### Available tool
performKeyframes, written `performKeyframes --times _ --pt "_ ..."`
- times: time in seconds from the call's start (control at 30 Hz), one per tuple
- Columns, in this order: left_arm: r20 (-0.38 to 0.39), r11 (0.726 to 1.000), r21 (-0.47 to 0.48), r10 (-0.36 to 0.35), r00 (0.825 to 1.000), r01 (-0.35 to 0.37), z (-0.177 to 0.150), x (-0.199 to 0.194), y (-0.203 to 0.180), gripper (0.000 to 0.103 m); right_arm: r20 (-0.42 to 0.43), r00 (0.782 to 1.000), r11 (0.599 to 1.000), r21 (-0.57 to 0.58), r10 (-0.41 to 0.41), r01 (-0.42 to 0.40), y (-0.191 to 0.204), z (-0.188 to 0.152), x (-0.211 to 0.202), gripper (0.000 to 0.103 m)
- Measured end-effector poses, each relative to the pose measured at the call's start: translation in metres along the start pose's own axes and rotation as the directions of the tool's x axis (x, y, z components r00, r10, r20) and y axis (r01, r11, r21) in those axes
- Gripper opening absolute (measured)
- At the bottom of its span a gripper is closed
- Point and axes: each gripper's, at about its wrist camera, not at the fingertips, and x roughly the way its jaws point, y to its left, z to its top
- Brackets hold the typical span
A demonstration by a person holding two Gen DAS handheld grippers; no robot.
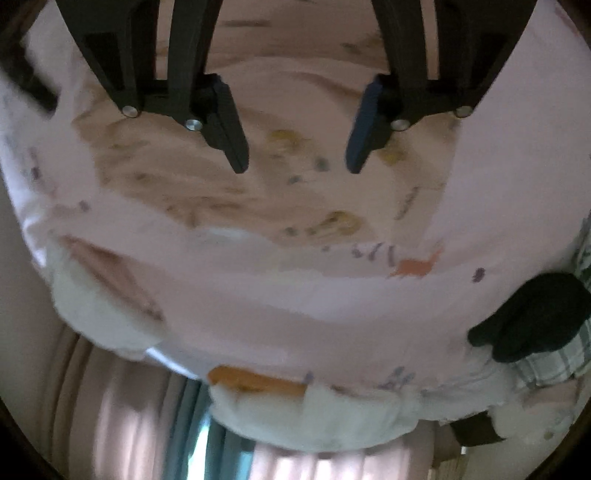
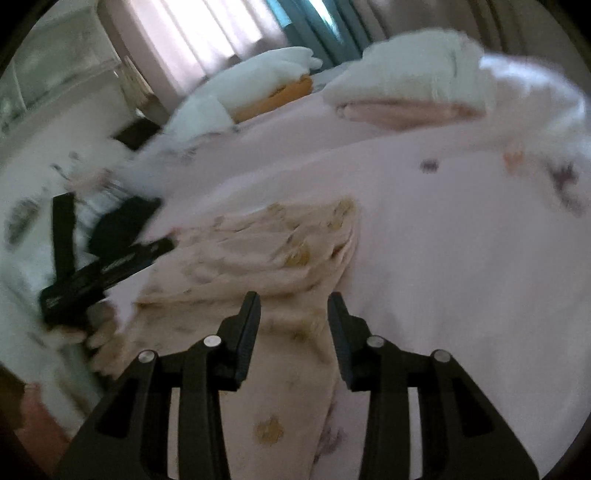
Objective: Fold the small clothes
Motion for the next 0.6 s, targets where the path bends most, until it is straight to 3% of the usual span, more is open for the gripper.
performKeyframes --times 0.07,0.17,0.23,0.27,0.37,0.53,0.6 --pt "-0.038 0.996 0.070 0.063 0.997 -0.060 0.000 0.012 0.001 0.055 -0.010 0.999 0.998 0.039 -0.053 0.053 0.003 0.020 0.026 0.039" --pt "-0.156 0.996 0.091 0.014 0.988 0.000 -0.013 0.035 0.017 0.053 -0.112 0.991 0.989 0.119 -0.078 0.091 0.001 0.040 0.077 0.039" --pt "-0.087 0.988 0.151 0.052 0.995 -0.039 -0.024 0.030 0.024 0.052 -0.178 0.978 0.989 0.080 -0.111 0.126 0.008 0.036 0.103 0.035" --pt "-0.061 0.979 0.188 0.090 0.994 -0.077 -0.031 0.027 0.025 0.052 -0.175 0.970 0.985 0.020 -0.167 0.173 0.014 0.030 0.109 0.034" --pt "-0.055 0.980 0.194 0.047 0.997 -0.036 -0.043 0.017 0.036 0.052 -0.147 0.959 0.968 -0.094 -0.244 0.232 0.026 0.016 0.101 0.033" --pt "-0.117 0.993 0.118 -0.016 0.993 0.030 -0.047 0.006 0.056 0.052 -0.163 0.948 0.956 -0.148 -0.275 0.252 0.021 0.002 0.077 0.031" --pt "-0.122 0.991 0.136 -0.001 0.993 0.018 -0.051 -0.002 0.063 0.052 -0.190 0.931 0.948 -0.129 -0.312 0.291 0.012 -0.005 0.067 0.032"
